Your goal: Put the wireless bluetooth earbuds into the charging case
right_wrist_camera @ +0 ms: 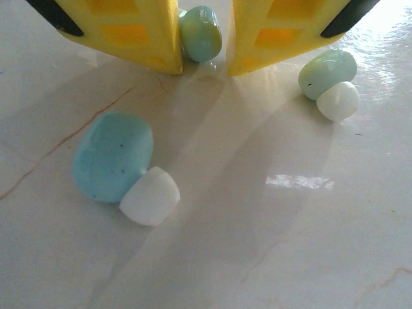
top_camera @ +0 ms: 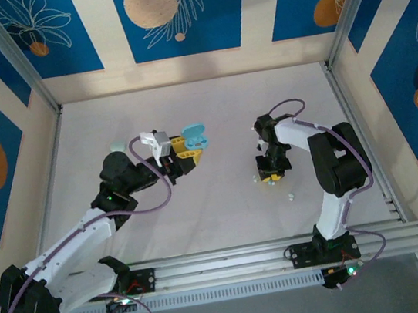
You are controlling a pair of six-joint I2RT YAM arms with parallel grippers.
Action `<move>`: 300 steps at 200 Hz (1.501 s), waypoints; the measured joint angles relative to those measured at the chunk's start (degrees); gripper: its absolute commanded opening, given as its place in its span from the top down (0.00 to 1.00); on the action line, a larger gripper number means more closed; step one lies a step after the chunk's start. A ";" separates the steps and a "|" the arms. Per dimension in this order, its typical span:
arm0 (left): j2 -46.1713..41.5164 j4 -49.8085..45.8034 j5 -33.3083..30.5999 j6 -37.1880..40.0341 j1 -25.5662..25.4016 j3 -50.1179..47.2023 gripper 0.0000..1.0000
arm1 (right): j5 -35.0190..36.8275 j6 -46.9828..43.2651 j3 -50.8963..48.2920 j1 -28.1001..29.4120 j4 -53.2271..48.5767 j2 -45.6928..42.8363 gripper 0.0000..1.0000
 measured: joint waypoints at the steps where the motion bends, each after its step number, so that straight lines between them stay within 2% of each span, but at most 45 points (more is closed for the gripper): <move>1: 0.00 0.00 0.00 0.00 0.00 0.02 0.65 | 0.02 0.00 0.00 0.00 0.00 0.00 0.74; 105: 0.00 0.00 -0.02 0.02 0.00 0.00 0.65 | 0.87 -0.20 0.11 0.04 -0.28 0.00 0.78; 158: 0.00 0.00 -0.02 0.02 0.00 0.00 0.65 | 0.87 0.02 0.11 0.04 -0.35 0.00 0.75; 234: 0.00 0.00 -0.02 0.02 0.00 0.00 0.65 | 0.83 0.90 0.09 -0.07 -0.46 -0.42 0.81; 265: 0.00 -0.02 -0.04 0.02 0.00 0.00 0.65 | -3.23 1.38 -0.46 -1.77 -0.48 -5.07 0.80; 300: 0.74 0.22 -0.81 0.02 0.00 -0.24 0.65 | -14.86 4.83 -0.46 -4.63 1.92 -14.71 0.80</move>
